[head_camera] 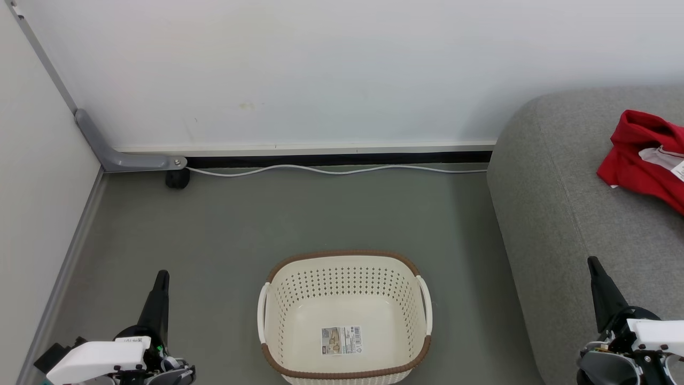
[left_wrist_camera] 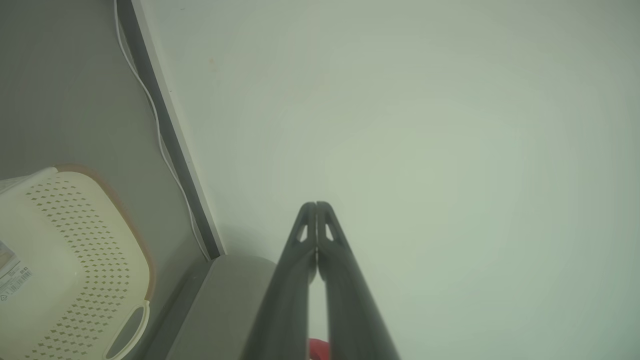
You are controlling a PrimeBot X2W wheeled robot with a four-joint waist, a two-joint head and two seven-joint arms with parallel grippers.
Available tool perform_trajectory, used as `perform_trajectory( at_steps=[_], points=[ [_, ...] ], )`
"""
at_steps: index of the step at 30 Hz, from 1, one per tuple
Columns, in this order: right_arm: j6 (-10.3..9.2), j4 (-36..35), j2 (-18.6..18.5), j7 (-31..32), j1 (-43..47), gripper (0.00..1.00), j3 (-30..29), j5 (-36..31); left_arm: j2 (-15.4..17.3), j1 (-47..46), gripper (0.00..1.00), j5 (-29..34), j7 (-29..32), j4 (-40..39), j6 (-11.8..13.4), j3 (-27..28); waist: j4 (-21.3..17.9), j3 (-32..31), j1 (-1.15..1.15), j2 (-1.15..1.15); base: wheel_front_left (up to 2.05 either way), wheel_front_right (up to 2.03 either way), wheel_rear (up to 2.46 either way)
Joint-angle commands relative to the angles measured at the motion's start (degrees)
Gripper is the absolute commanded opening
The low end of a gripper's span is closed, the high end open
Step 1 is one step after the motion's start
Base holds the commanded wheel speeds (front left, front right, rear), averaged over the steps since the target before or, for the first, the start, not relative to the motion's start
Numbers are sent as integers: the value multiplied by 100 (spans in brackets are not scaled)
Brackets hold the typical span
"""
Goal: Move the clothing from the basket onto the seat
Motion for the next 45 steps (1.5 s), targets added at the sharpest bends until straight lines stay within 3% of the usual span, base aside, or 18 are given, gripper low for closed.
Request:
perform_trajectory(
  at_steps=[1, 45],
  points=[
    [25, -185, -61, 46, -91, 0, 92, 63, 105, -334, 0, -21, 36, -170, -47, 191, 0, 0, 0, 0, 0, 0, 0],
    [25, -185, -61, 45, -91, 0, 93, 64, 105, -333, 0, -22, 35, -171, -47, 190, 0, 0, 0, 0, 0, 0, 0]
  ],
)
